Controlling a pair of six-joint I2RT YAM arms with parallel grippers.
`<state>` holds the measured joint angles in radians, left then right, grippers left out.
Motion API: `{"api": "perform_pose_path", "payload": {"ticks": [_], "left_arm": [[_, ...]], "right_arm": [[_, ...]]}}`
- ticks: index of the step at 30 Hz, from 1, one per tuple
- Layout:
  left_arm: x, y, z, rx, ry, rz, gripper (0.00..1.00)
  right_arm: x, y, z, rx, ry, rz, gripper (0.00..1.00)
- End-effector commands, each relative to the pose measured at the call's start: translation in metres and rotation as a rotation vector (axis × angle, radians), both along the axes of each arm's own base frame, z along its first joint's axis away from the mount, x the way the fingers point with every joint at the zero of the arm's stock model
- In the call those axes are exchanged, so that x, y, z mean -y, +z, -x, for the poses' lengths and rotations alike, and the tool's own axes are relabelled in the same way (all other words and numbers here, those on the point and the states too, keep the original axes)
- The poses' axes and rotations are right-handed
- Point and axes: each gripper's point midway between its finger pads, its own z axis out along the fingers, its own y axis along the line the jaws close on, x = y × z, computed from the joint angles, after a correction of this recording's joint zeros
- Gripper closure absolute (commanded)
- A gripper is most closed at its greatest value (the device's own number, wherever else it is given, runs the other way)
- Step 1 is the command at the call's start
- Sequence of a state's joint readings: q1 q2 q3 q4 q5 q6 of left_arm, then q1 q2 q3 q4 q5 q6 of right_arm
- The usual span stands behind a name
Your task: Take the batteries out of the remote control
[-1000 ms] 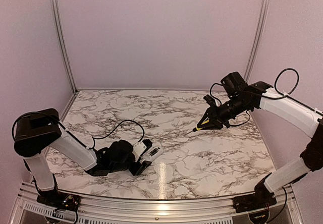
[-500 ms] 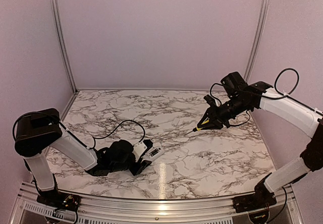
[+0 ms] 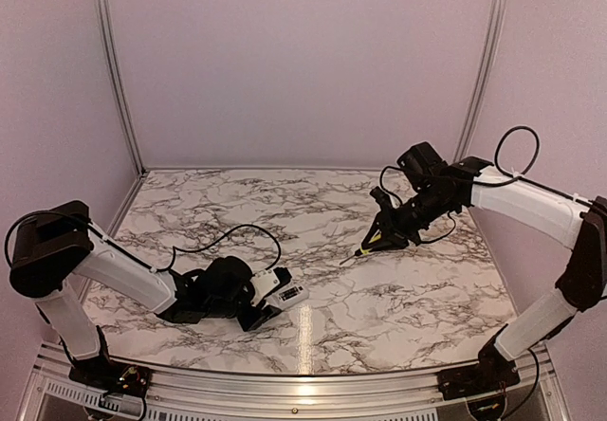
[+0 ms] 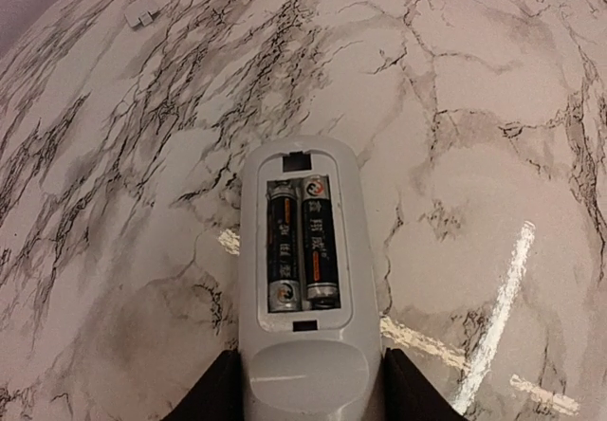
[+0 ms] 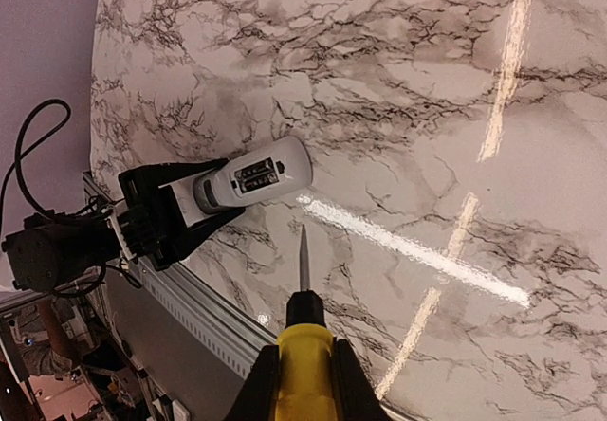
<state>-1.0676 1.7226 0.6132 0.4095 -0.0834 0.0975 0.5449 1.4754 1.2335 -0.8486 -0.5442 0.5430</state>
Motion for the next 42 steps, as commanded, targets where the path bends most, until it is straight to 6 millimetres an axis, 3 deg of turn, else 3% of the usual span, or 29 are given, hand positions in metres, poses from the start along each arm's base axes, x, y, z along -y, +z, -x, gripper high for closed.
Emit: {"api": "perform_pose_path", "payload": {"ticks": [1,19,34,42], "left_arm": [[0.005,0.006,0.011,-0.016,-0.098,-0.061,0.67],[0.03,0.037,0.006,0.02,-0.173,-0.083,0.69],[0.037,0.034,0.009,-0.001,-0.197,-0.079,0.74],[0.041,0.028,0.008,-0.012,-0.204,-0.091,1.0]], "right_arm": [[-0.017,0.003,-0.01,0.068,0.045,0.017,1.0],[-0.047,-0.013,-0.008,0.08,0.096,0.003,1.0],[-0.057,-0.045,0.001,0.023,0.149,0.005,1.0],[-0.057,-0.056,0.006,-0.012,0.167,0.01,1.0]]}}
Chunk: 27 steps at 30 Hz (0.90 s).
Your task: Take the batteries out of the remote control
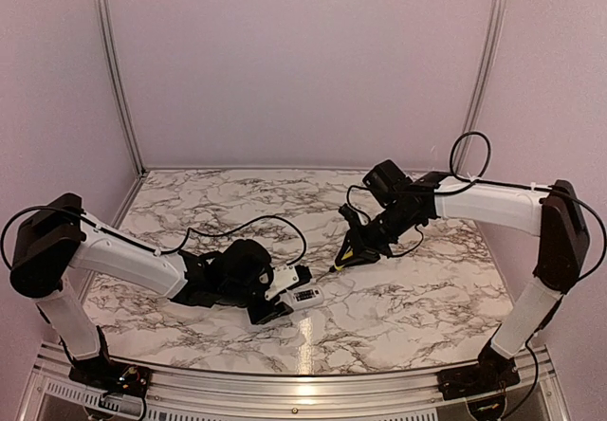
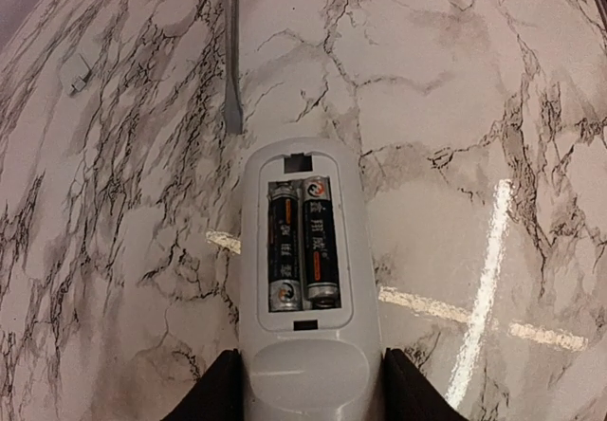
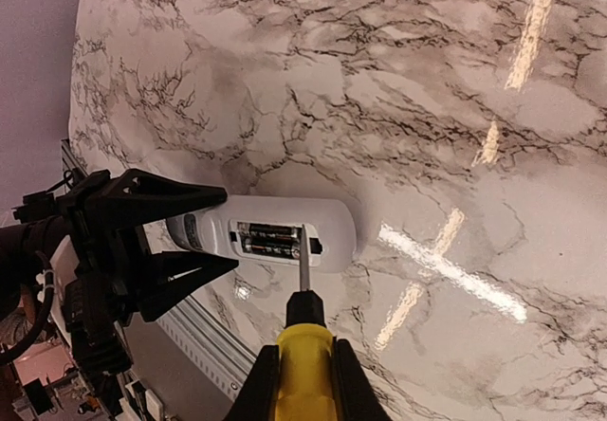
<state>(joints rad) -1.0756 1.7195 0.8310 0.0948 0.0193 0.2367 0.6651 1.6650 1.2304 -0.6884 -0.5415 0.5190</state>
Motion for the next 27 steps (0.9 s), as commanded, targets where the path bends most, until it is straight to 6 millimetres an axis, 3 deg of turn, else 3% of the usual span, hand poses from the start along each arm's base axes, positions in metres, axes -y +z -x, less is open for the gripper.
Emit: {"api": "perform_pose_path", "payload": {"ticks": [1,27], "left_arm": [[0.012,0.004,0.0,0.003,-0.026,0.01,1.0],[0.013,-0.008,-0.001,-0.022,-0.007,-0.007,1.0]], "right_arm": [[-0.005,-0.006,0.005,-0.008,0.03,-0.011,1.0],[-0.008,-0.026,0.009,-0.063,0.055,-0.004,1.0]]}}
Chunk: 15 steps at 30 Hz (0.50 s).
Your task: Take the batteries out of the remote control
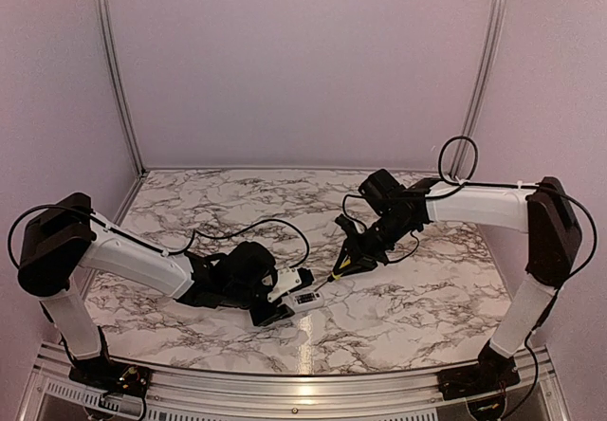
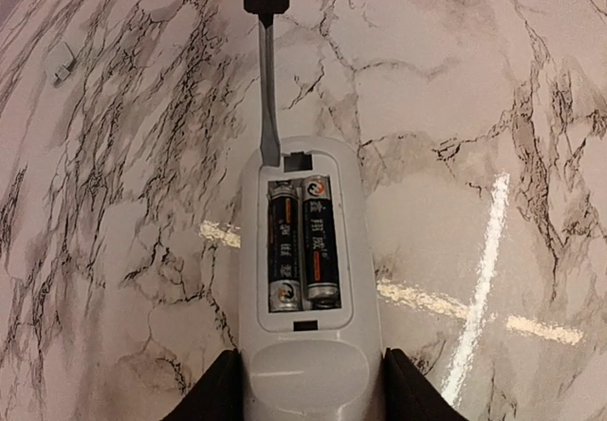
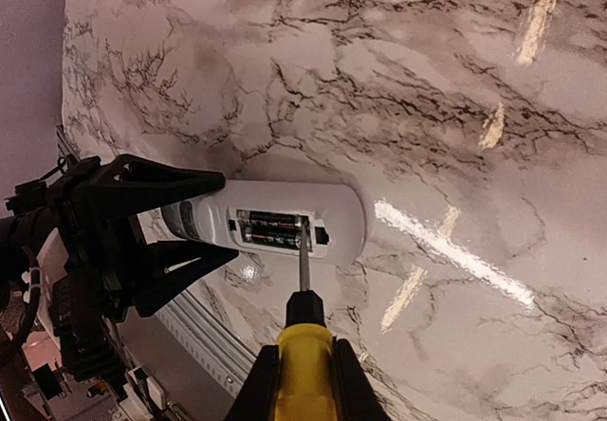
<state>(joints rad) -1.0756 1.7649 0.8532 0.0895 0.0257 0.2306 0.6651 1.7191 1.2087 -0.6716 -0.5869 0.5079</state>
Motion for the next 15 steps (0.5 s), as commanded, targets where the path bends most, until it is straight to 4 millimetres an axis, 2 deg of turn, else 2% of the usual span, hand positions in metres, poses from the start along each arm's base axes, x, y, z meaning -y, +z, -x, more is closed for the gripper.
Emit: {"api": "perform_pose_path", "payload": {"ticks": [1,15], "left_arm": [[0.0103,0.0033,-0.0009,-0.001,-0.006,0.015,1.0],[0.0102,0.001,-0.0014,-0.001,-0.006,0.007,1.0]], "right_arm": [[-0.0051,-0.005,0.0026,0.001,0.03,-0.007,1.0],[-0.0063,-0.0138,0.003,-0.013,0.041,0.0,1.0]]}}
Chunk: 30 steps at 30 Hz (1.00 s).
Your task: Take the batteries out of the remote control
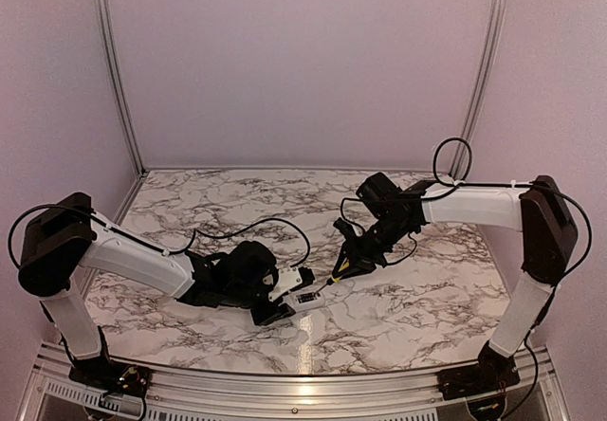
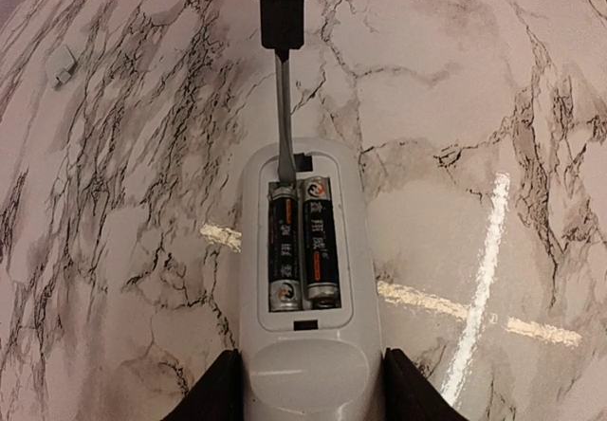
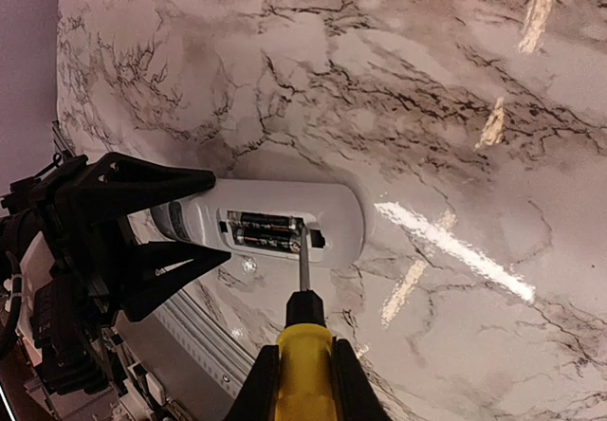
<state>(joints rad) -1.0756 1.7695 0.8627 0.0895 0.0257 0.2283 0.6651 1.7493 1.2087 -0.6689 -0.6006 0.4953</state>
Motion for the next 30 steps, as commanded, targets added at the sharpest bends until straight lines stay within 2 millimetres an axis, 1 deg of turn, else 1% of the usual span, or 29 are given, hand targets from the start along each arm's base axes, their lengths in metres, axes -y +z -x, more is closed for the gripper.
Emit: {"api": "perform_pose_path", "payload": {"ticks": [1,9,18,24,30], "left_arm": [[0.008,-0.001,0.0,-0.002,-0.008,0.001,1.0],[0.008,-0.002,0.0,-0.002,-0.01,-0.003,1.0],[0.008,-0.004,0.0,-0.005,-0.013,-0.009,1.0],[0.008,-0.004,0.0,-0.006,-0.014,-0.009,1.0],[0.008,-0.004,0.001,-0.004,-0.017,-0.011,1.0]], "right_arm": [[-0.005,-0.005,0.001,0.008,0.026,-0.004,1.0],[-0.005,-0.008,0.0,0.009,0.03,0.001,1.0],[-0.006,-0.022,0.007,-0.012,0.052,-0.022,1.0],[-0.007,-0.027,0.009,-0.014,0.065,-0.033,1.0],[-0.006,-0.036,0.016,-0.027,0.1,-0.051,1.0]]}}
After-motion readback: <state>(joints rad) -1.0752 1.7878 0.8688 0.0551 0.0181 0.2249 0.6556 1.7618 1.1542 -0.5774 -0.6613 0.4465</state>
